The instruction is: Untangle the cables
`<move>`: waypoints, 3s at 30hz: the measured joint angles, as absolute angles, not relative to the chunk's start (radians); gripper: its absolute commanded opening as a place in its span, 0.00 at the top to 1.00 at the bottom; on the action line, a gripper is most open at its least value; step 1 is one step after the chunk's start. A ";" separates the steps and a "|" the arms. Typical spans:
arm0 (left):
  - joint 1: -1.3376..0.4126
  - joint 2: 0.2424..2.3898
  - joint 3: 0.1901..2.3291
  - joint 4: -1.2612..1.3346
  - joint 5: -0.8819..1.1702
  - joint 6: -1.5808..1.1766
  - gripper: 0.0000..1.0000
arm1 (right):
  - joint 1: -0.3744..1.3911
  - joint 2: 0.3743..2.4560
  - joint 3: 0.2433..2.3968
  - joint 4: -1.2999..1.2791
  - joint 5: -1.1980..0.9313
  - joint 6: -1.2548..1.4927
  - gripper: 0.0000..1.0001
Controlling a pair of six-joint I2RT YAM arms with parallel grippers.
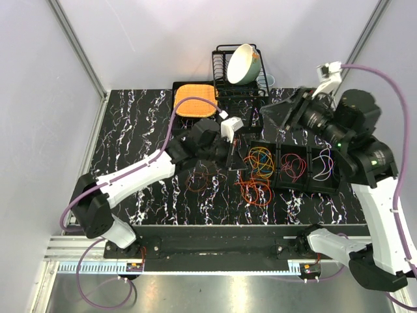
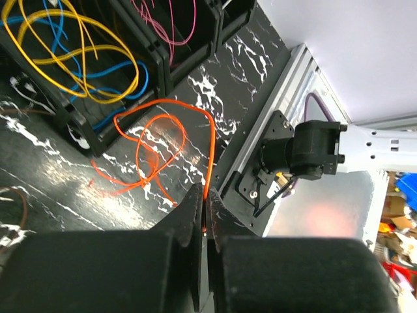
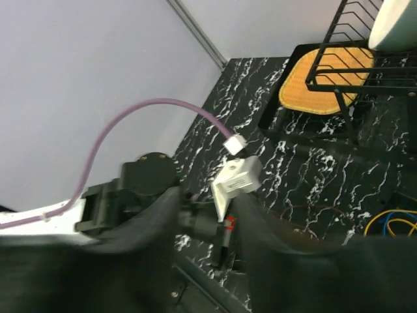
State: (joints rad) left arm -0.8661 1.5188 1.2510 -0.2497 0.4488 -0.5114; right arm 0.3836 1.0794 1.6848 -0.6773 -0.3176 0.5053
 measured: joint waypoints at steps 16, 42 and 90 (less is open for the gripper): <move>-0.847 1.288 1.498 -0.540 0.388 -0.373 1.00 | 0.384 0.989 1.101 -0.551 -0.456 0.472 0.12; -0.827 1.309 1.714 -0.668 0.400 -0.337 1.00 | 0.384 0.923 0.787 0.016 -0.665 0.519 0.17; -0.849 1.427 1.525 -0.495 0.357 -0.393 1.00 | 0.387 0.973 1.617 -0.526 -0.308 0.433 1.00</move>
